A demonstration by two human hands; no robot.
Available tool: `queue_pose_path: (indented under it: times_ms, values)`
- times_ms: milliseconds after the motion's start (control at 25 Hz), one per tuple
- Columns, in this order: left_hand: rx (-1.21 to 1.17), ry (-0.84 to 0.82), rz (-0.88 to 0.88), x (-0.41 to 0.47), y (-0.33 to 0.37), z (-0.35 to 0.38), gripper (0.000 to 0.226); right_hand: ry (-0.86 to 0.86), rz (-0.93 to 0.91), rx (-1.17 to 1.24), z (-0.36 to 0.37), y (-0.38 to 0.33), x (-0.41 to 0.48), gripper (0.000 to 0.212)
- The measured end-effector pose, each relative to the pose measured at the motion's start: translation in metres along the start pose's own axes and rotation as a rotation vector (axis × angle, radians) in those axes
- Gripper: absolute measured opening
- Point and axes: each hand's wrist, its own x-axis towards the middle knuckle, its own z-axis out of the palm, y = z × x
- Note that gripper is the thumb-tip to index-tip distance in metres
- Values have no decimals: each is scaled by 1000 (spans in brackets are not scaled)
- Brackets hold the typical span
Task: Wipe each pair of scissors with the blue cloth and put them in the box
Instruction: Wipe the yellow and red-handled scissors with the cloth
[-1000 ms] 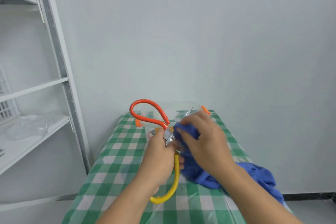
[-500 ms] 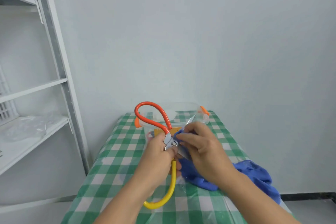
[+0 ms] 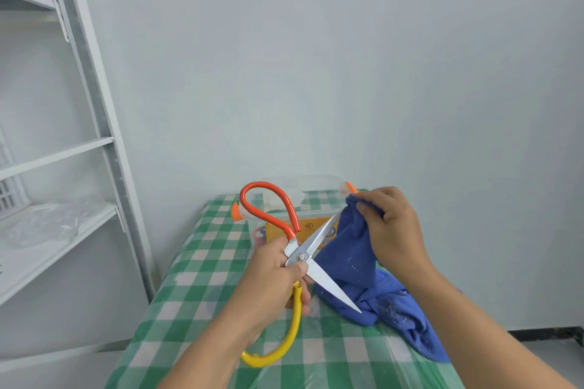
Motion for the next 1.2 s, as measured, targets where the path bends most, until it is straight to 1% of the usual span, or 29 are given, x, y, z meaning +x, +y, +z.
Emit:
queue_pose_path:
  times_ms: [40, 120, 200, 240, 280, 320, 440, 520, 560, 600, 640, 680, 760, 840, 880, 920, 960, 1000, 1080, 1120, 1200]
  values:
    - [-1, 3, -2, 1, 1, -1, 9, 30, -58, 10, 1, -7, -6, 32]
    - [2, 3, -7, 3, 2, -2, 9, 40, -301, -58, 8, -17, -22, 21]
    - [13, -7, -8, 4, 3, -4, 10, -28, -538, -210, 17, -18, -33, 19]
    - [21, -14, -10, 4, 3, -4, 11, -38, -592, -269, 20, -14, -34, 20]
    - [30, -20, -10, 3, 4, -5, 11, -28, -564, -269, 21, -10, -34, 19]
    - [38, -21, -9, 2, 3, -6, 13, -9, -462, -213, 18, -11, -33, 19]
    - [43, -16, 4, -1, 5, -12, 17, -27, -34, -9, 6, -9, -25, 31]
    - [41, -7, 7, 0, 7, -16, 19, 59, 154, 92, -4, -1, -17, 31]
    - [41, -3, 6, 1, 7, -17, 19, 120, 193, 150, -10, -2, -16, 30]
    - [40, -1, 4, 2, 8, -18, 18, 163, 186, 197, -14, -4, -18, 31]
    - [38, 1, -1, 3, 8, -18, 17, 159, 133, 240, -16, -11, -23, 31]
    - [33, 2, -5, 4, 7, -19, 16, 117, 46, 271, -15, -19, -29, 31]
    - [8, -11, -15, 6, 7, -19, 15, -29, -180, 257, -3, -29, -40, 27]
    - [-5, -43, -27, 8, 7, -16, 15, -167, -418, 123, 14, -24, -45, 19]
    - [3, -60, -31, 7, 7, -16, 15, -197, -509, 35, 20, -18, -45, 24]
    - [12, -79, -34, 6, 7, -15, 14, -192, -574, -48, 24, -11, -43, 37]
    - [15, -97, -36, 5, 6, -14, 14, -172, -605, -106, 25, -5, -41, 47]
    - [15, -109, -36, 4, 5, -15, 12, -140, -623, -154, 25, -2, -39, 49]
    - [23, -111, -27, 3, 3, -18, 10, -62, -627, -228, 23, 2, -34, 34]
    - [31, -110, -26, 3, 2, -19, 10, -26, -583, -261, 21, 5, -29, 27]
    - [28, -104, -33, 2, 0, -22, 11, -8, -369, -282, 13, 8, -13, 20]
